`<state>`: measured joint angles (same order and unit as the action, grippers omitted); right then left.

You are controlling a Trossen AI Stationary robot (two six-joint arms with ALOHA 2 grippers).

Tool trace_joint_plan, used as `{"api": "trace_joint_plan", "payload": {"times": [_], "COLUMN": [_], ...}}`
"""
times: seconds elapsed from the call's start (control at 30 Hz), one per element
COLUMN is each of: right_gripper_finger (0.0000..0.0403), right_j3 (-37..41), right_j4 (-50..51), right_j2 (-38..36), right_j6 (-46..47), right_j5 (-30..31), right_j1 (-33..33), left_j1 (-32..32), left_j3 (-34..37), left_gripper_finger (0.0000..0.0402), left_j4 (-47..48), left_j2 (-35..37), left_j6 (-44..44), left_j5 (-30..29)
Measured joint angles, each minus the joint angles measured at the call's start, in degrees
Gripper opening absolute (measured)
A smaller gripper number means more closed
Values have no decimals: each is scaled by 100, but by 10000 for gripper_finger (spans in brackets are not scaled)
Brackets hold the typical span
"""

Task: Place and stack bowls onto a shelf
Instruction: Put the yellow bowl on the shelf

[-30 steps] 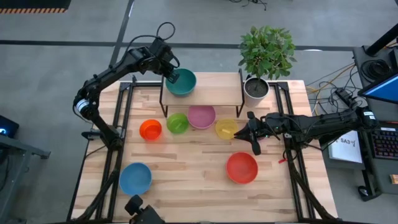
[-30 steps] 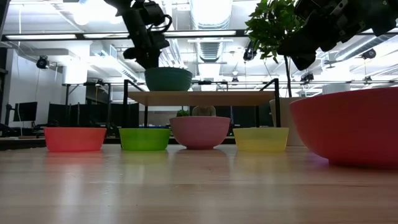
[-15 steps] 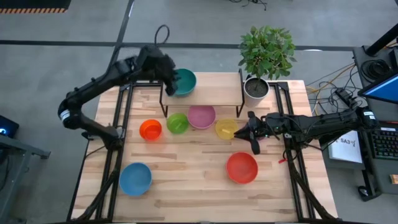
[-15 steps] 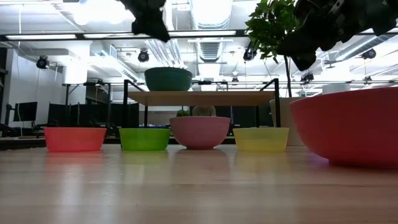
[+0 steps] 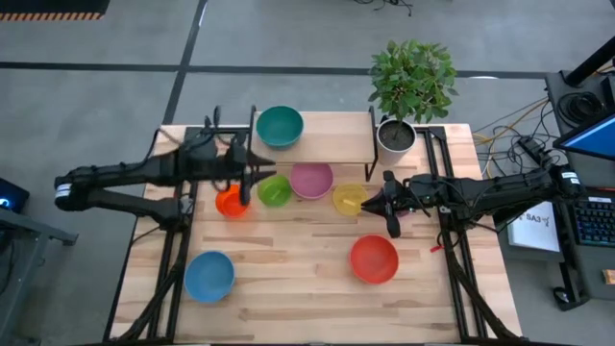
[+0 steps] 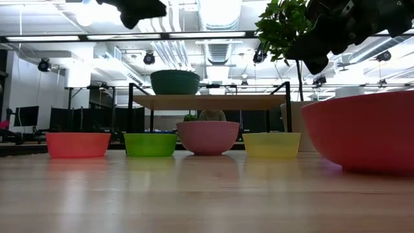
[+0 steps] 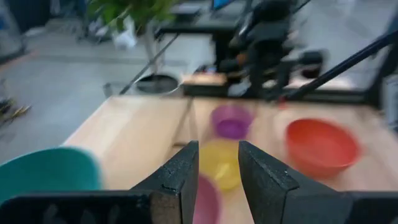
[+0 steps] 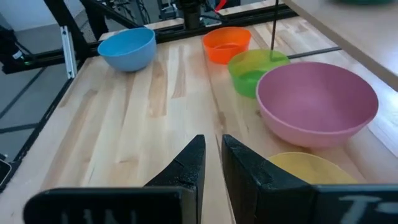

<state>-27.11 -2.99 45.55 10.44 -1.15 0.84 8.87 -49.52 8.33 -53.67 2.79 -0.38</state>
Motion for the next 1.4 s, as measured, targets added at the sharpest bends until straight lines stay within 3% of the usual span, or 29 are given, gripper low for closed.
{"api": "trace_joint_plan", "payload": {"times": [0.13, 0.3, 0.4, 0.6, 0.87, 1.13, 1.4], "right_gripper_finger": [43, 43, 43, 43, 43, 43, 46], "right_j3": [-4, -462, -1015, -2405, -3928, -4462, -4473], "right_j4": [-753, -792, -148, 2112, 4726, 5240, 5220], "right_j2": [163, 793, 1299, 2382, 3731, 4526, 4638], "right_j6": [110, 268, 427, 802, 735, 351, 264], "right_j5": [507, 525, 571, 575, 573, 560, 525], "right_j1": [-2, 4, 3, 0, 0, 0, 0], "left_j1": [-307, -346, -343, -341, -341, -341, -341], "left_j3": [669, 1155, 1352, 1590, 1843, 1843, 1912], "left_gripper_finger": [95, 95, 95, 95, 95, 95, 95], "left_j4": [-546, -574, -571, -431, -547, -579, -453], "left_j2": [540, 1130, 1435, 1849, 1967, 1939, 1715], "left_j6": [-13, -30, 85, 269, 405, 69, -495], "left_j5": [7, -19, -59, -63, -290, -418, -409]}}
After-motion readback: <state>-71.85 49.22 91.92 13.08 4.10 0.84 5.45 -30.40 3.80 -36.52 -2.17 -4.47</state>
